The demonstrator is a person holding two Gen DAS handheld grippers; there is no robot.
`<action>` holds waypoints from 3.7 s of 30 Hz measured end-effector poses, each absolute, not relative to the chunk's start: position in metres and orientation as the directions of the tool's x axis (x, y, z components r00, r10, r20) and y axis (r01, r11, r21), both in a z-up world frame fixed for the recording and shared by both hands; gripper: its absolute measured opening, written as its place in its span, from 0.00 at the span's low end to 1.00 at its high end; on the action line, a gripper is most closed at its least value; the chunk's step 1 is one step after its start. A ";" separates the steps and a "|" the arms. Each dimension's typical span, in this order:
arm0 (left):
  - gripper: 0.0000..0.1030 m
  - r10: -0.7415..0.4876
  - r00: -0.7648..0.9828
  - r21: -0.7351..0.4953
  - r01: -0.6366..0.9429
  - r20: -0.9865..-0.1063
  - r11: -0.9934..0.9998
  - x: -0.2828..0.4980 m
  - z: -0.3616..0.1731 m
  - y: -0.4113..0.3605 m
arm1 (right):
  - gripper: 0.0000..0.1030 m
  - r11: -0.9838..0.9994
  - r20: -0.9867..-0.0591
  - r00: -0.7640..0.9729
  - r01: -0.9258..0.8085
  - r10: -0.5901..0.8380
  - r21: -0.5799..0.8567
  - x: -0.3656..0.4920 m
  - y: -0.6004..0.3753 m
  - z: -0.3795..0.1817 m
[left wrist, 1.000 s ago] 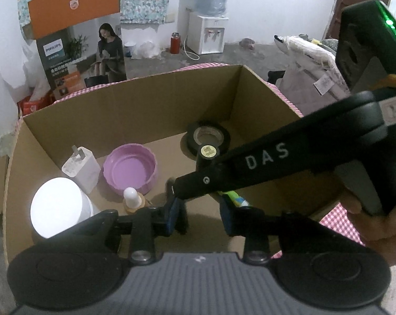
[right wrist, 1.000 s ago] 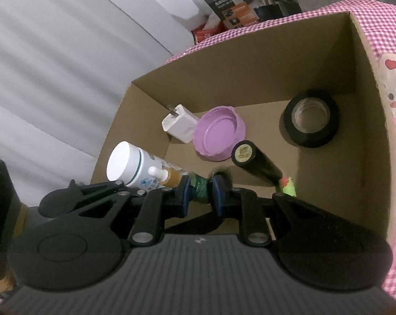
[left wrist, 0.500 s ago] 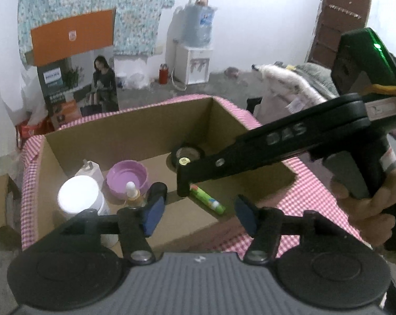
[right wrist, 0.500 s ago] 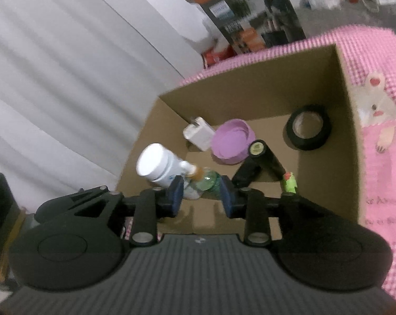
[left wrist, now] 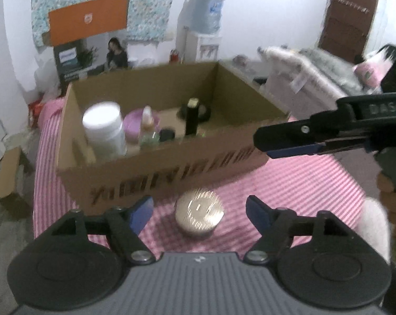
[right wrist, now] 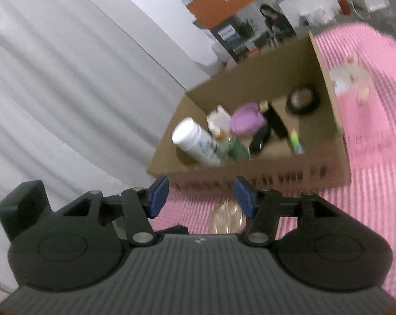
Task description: Organize rigid objects
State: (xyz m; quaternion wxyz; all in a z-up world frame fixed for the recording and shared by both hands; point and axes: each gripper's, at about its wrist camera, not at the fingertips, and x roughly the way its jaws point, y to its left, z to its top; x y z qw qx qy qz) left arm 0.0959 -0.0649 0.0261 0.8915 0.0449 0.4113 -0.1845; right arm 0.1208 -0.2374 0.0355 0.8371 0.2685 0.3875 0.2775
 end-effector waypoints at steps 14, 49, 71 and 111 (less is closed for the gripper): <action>0.66 -0.235 0.544 -0.025 0.365 -0.806 0.931 0.124 -0.037 -0.085 | 0.53 0.738 -0.626 0.444 -0.131 0.641 0.662 0.152 -0.191 -0.043; 0.56 -0.249 0.527 -0.008 0.417 -0.813 0.909 0.101 -0.044 -0.126 | 0.47 0.747 -0.650 0.438 -0.080 0.621 0.660 0.126 -0.204 -0.055; 1.00 -0.321 0.544 -0.074 0.427 -0.776 0.901 0.095 -0.066 -0.106 | 0.87 0.569 -0.490 0.472 -0.032 0.733 0.822 0.108 -0.243 -0.078; 1.00 -0.232 0.621 0.011 0.361 -0.749 0.932 0.082 -0.079 -0.130 | 0.99 0.395 -0.284 0.469 -0.156 0.836 0.905 0.087 -0.286 -0.078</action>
